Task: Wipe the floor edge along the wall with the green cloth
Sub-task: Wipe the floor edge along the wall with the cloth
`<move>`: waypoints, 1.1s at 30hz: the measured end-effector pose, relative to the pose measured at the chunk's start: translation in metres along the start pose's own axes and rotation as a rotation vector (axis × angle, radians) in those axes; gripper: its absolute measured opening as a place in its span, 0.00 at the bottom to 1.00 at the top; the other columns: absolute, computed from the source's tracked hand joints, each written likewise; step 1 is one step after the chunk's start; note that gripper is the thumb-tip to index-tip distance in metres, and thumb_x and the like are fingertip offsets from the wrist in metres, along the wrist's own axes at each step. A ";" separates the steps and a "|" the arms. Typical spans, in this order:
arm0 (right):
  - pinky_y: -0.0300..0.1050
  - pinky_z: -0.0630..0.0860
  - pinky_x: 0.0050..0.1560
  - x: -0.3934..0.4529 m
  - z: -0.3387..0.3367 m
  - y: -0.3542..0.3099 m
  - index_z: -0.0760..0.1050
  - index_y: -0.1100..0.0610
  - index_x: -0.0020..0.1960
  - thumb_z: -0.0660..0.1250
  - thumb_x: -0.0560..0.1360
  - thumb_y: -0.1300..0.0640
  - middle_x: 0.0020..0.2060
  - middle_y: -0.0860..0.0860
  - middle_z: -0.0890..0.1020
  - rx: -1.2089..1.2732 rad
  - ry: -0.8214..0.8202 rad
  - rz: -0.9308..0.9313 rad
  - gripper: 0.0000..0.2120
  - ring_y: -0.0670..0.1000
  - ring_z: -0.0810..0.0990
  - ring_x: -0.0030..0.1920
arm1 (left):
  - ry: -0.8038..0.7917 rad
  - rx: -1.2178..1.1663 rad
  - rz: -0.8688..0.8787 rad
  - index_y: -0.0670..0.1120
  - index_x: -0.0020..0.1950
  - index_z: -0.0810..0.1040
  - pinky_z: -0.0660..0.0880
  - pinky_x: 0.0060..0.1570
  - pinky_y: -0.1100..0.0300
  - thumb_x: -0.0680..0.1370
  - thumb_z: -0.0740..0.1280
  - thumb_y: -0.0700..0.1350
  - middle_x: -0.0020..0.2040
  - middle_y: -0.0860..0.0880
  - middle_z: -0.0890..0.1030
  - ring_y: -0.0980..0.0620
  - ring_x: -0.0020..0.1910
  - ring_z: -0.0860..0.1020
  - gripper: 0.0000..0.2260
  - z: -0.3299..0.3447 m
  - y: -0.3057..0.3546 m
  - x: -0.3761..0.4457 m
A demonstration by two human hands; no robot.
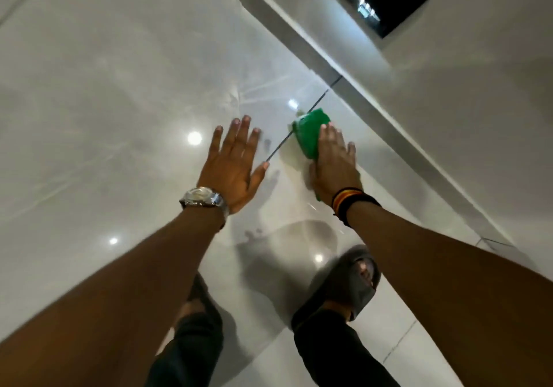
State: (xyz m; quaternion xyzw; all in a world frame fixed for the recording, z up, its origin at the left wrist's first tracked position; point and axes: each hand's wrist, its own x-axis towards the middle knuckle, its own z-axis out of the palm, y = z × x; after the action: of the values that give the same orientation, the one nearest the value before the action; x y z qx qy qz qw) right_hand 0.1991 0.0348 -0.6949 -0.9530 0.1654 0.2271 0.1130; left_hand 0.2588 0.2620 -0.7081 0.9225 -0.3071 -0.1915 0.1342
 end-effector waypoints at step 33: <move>0.59 0.47 0.80 0.140 0.057 -0.018 0.52 0.59 0.81 0.58 0.82 0.59 0.81 0.56 0.53 0.006 0.137 -0.437 0.29 0.56 0.48 0.81 | 0.314 0.064 -0.012 0.40 0.87 0.58 0.52 0.85 0.34 0.84 0.57 0.56 0.88 0.38 0.57 0.40 0.88 0.55 0.35 0.072 -0.116 0.099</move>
State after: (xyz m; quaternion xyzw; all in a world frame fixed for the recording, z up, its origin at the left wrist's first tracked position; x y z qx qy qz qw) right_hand 0.3005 0.0312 -0.8081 -0.9791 -0.0369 0.1316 0.1507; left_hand 0.3607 0.2814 -0.8417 0.9467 -0.2827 -0.0361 0.1500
